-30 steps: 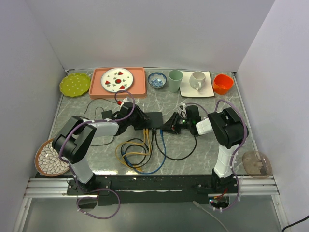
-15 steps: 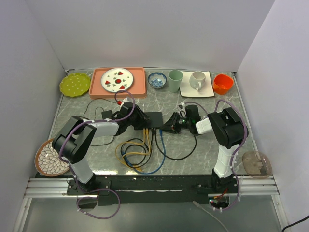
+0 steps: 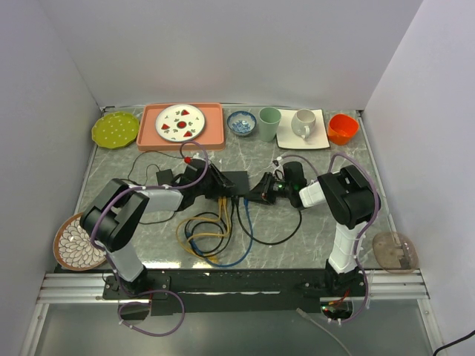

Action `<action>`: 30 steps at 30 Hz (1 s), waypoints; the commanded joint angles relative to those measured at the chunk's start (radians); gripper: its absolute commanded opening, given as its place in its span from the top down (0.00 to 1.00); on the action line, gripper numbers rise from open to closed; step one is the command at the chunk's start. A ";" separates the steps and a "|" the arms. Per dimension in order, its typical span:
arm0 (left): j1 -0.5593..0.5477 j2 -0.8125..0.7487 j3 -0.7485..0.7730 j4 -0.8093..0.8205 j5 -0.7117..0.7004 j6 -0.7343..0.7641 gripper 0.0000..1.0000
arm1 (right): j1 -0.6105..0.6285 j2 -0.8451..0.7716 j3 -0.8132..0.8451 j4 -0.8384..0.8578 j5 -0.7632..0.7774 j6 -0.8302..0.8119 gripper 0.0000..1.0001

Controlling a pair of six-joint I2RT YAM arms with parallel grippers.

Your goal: Pull the plug from the switch port

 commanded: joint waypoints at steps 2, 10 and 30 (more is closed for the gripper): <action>-0.010 -0.008 -0.006 0.059 0.043 -0.014 0.57 | 0.024 0.062 -0.054 -0.202 0.244 -0.087 1.00; -0.037 0.035 0.045 0.051 0.060 -0.003 0.57 | 0.024 0.071 -0.065 -0.185 0.240 -0.104 1.00; -0.048 0.089 0.054 0.046 0.049 -0.023 0.57 | 0.028 0.108 -0.090 -0.089 0.169 -0.020 1.00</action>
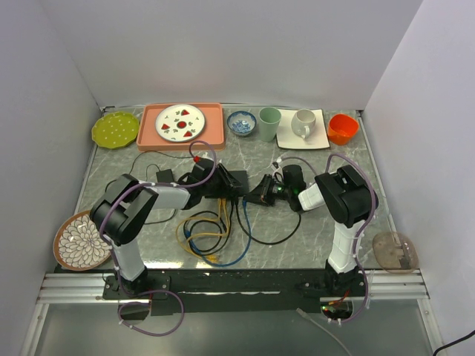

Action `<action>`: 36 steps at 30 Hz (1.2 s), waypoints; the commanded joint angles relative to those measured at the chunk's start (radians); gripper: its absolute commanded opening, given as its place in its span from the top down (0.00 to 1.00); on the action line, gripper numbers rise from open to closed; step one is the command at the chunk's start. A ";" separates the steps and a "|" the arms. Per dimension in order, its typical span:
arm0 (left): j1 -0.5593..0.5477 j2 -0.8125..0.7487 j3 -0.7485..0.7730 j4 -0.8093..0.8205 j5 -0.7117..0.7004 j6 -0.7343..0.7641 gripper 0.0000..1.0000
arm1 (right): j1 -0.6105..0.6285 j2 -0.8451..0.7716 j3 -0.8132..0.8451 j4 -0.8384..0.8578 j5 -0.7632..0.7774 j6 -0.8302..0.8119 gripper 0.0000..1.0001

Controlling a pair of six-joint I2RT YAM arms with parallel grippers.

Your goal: Pull the plug from the switch port

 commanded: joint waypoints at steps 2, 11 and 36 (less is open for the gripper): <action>-0.013 0.001 -0.020 0.020 0.022 -0.019 0.57 | 0.010 0.085 -0.055 -0.180 0.139 -0.034 1.00; -0.041 0.050 -0.025 0.058 0.040 -0.033 0.57 | 0.008 0.081 -0.068 -0.174 0.134 -0.037 1.00; -0.013 0.044 0.059 -0.091 -0.063 0.011 0.58 | 0.054 -0.083 -0.186 -0.236 0.203 -0.102 1.00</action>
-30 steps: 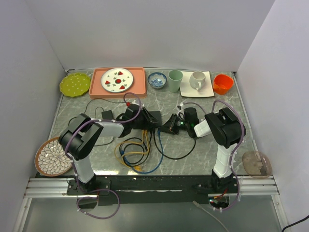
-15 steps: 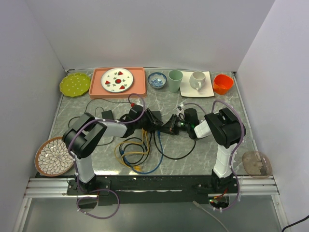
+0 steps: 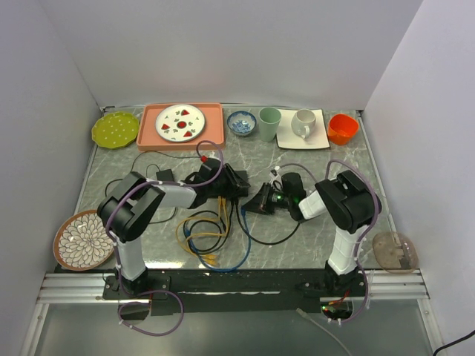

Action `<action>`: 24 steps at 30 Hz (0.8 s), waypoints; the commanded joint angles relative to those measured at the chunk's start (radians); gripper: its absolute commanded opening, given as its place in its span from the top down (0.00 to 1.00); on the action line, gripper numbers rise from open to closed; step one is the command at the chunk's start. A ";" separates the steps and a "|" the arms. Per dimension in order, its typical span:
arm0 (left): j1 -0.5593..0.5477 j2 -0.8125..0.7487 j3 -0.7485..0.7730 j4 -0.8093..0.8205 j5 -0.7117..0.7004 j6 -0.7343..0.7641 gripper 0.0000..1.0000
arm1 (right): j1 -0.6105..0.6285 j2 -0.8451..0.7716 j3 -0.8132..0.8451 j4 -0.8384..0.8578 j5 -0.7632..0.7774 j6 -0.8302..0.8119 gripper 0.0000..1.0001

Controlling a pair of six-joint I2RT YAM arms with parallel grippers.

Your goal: Pull the plug from the switch port

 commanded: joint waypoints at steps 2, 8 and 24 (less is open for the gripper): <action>0.035 -0.060 -0.005 -0.103 -0.073 0.040 0.58 | 0.001 -0.122 -0.077 -0.391 0.249 -0.114 1.00; 0.050 -0.205 -0.060 -0.074 -0.128 0.055 0.56 | 0.001 -0.413 0.012 -0.680 0.585 -0.185 1.00; 0.050 -0.371 -0.218 -0.040 -0.163 0.041 0.54 | -0.011 -0.753 0.455 -1.166 1.350 -0.446 1.00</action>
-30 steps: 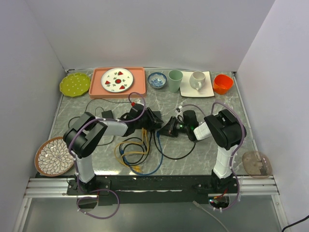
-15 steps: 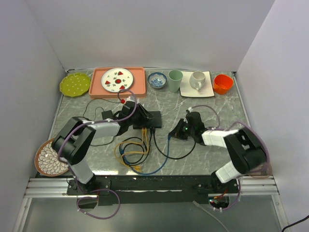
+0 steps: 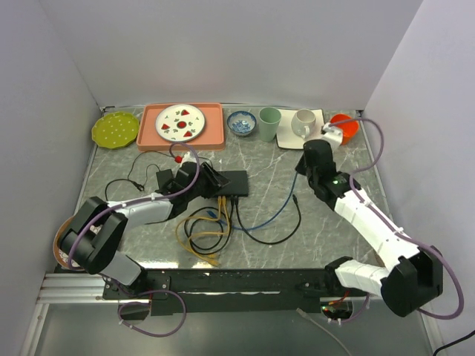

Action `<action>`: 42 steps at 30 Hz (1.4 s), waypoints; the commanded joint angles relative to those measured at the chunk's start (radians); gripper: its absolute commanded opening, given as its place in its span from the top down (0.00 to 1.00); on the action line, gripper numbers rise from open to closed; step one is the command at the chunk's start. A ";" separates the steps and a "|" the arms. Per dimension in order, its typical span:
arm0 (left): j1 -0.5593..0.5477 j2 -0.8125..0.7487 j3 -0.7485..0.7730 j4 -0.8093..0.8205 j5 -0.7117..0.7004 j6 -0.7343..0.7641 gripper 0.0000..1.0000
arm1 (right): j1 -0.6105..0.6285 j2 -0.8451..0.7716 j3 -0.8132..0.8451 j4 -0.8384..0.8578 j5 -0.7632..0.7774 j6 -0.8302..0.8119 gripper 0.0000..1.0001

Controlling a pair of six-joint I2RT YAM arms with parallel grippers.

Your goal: Pull the plug from the switch port

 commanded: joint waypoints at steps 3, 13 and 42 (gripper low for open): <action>-0.002 -0.016 -0.035 0.041 -0.020 -0.008 0.55 | -0.006 -0.028 0.116 -0.153 0.342 -0.117 1.00; -0.002 -0.038 -0.071 0.047 -0.014 -0.013 0.54 | -0.082 0.067 0.098 -0.221 0.097 -0.027 0.50; -0.027 -0.214 -0.285 0.036 -0.022 -0.024 0.55 | 0.058 0.172 -0.227 -0.046 -0.204 0.061 0.55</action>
